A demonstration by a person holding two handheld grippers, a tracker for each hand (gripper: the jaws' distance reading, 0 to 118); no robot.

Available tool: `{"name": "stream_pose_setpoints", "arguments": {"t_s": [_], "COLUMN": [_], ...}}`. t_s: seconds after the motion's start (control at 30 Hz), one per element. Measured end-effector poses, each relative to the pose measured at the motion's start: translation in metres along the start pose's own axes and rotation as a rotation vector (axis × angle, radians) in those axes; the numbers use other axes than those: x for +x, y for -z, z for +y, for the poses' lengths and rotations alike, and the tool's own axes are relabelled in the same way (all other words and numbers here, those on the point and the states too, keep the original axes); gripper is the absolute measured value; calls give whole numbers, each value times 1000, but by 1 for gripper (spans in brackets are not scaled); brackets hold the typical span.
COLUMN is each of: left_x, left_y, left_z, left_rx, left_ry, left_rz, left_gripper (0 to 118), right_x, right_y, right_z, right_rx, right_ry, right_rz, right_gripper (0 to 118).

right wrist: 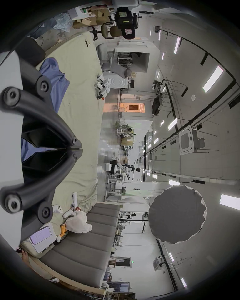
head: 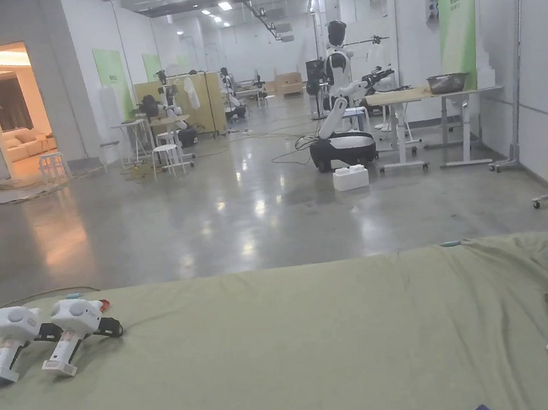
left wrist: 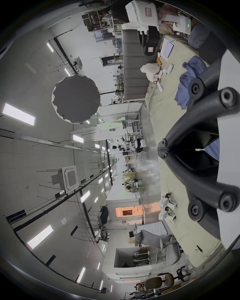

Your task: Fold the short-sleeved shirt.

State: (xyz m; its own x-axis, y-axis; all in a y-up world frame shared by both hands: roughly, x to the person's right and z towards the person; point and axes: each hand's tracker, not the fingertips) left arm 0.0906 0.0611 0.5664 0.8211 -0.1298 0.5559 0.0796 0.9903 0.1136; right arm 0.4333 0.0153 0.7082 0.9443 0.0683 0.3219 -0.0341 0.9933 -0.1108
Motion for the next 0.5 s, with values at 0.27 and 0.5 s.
{"name": "stream_pose_setpoints", "arguments": {"t_s": [0.27,0.5], "left_x": [-30,-91], "left_y": [47,174], "left_z": [-30,-147], "left_rx": [-192,-625], "left_ry": [-129,-292], "left_rz": [10,-55], "left_gripper": [0,62], "right_x": [13,33], "right_y": [19,37], "right_z": [-16,-59], "right_rx": [-63,-234], "right_ry": [64,175], "right_rz": [-5,-13], "right_gripper": [0,0]}}
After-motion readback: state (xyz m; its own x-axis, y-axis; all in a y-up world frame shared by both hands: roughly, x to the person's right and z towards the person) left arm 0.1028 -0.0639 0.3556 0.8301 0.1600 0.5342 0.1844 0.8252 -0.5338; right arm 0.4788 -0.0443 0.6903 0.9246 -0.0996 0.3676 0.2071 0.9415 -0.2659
